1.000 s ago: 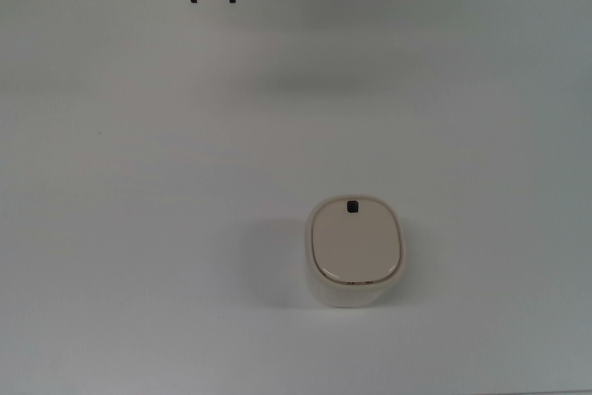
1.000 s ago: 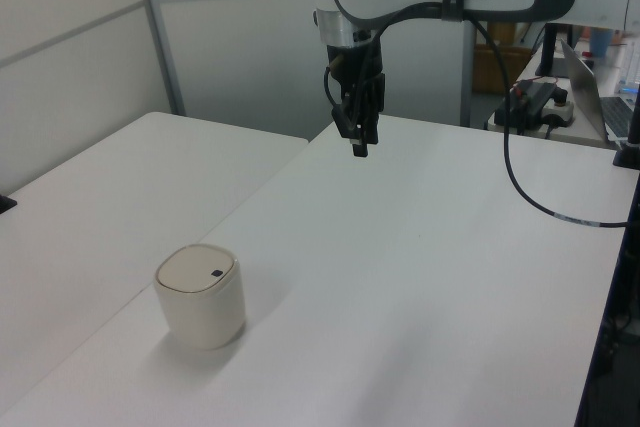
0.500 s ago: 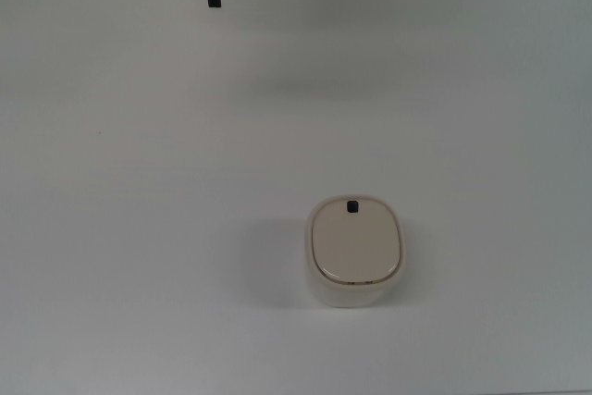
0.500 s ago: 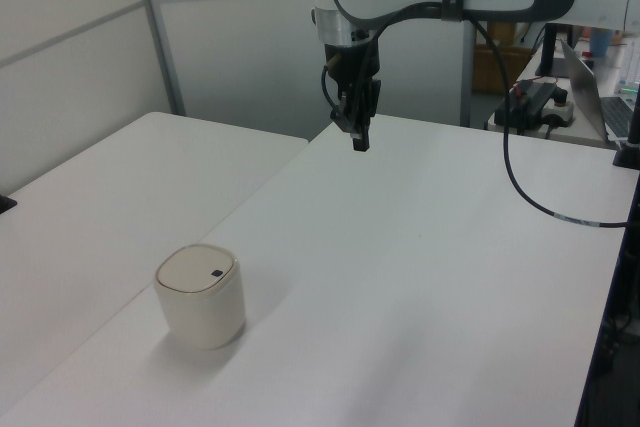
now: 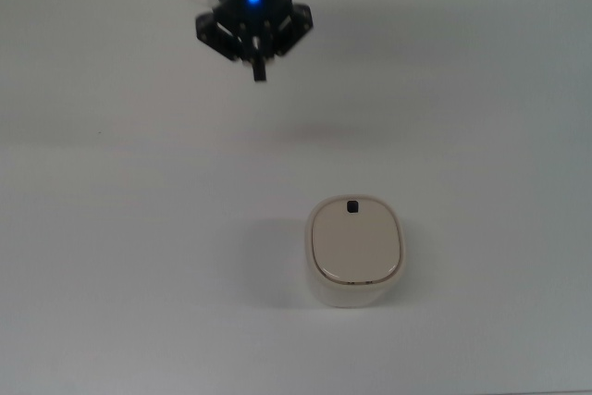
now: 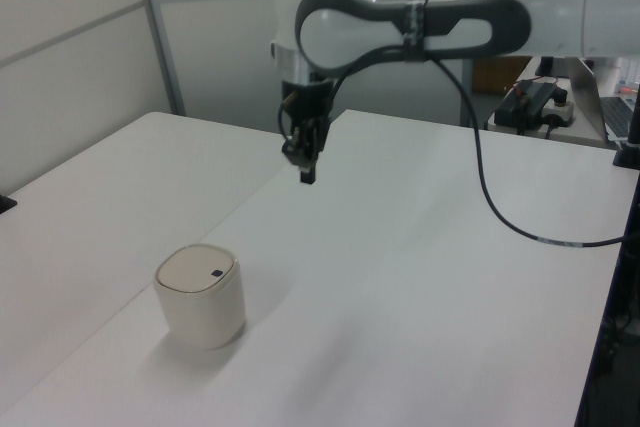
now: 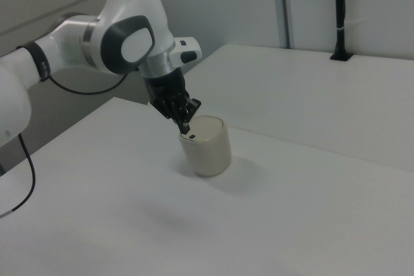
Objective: Open the trash can
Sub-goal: 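Move the gripper over the cream trash can and lower toward its lid button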
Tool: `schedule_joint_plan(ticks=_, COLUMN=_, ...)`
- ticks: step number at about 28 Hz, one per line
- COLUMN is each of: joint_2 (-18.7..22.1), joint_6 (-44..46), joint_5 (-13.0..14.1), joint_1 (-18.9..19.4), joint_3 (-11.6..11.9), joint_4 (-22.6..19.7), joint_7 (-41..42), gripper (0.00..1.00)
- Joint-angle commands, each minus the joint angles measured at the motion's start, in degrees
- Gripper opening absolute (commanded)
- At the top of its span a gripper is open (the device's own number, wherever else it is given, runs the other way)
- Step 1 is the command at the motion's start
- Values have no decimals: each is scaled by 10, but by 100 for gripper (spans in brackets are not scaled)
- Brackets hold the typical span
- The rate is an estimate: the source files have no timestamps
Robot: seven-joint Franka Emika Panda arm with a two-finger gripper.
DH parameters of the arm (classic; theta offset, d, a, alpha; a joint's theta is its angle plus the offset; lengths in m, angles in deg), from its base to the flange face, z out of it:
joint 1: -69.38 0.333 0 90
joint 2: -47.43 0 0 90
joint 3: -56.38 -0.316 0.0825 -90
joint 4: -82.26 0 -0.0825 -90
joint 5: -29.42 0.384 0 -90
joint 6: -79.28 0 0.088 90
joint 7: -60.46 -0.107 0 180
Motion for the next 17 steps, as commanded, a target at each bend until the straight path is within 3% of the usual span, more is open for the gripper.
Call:
schedule_joint_plan(ticks=1, joint_2=-31, joint_6=-58, joint_5=10, joint_1=23, joint_3=3, joint_4=0, joint_7=6, gripper=0)
schedule_joint_plan(ticks=17, joint_2=-105, joint_6=-231, joint_5=10, joint_1=51, joint_3=1, joint_4=0, joint_7=-15, gripper=0)
